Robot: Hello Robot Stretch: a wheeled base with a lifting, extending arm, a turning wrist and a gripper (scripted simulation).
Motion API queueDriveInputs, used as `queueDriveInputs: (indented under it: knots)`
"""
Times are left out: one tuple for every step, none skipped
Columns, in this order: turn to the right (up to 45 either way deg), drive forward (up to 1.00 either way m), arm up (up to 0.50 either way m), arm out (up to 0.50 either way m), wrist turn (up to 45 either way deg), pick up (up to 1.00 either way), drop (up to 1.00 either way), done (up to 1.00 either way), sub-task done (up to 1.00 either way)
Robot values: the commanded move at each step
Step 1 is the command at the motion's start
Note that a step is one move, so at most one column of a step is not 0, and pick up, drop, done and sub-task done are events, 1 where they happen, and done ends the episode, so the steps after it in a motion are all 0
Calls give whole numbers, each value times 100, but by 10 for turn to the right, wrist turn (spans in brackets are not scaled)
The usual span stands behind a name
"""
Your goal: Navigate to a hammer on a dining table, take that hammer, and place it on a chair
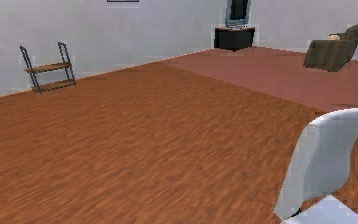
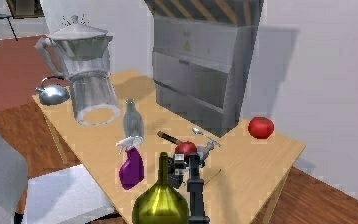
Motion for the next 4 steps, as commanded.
queueDriveInputs:
  knots:
    - [0,0,10,0,0,0,0,0,0]
    - [0,0,24,0,0,0,0,0,0]
    - [0,0,0,0,-450,0,0,0,0]
    - [0,0,0,0,-450,0,0,0,0]
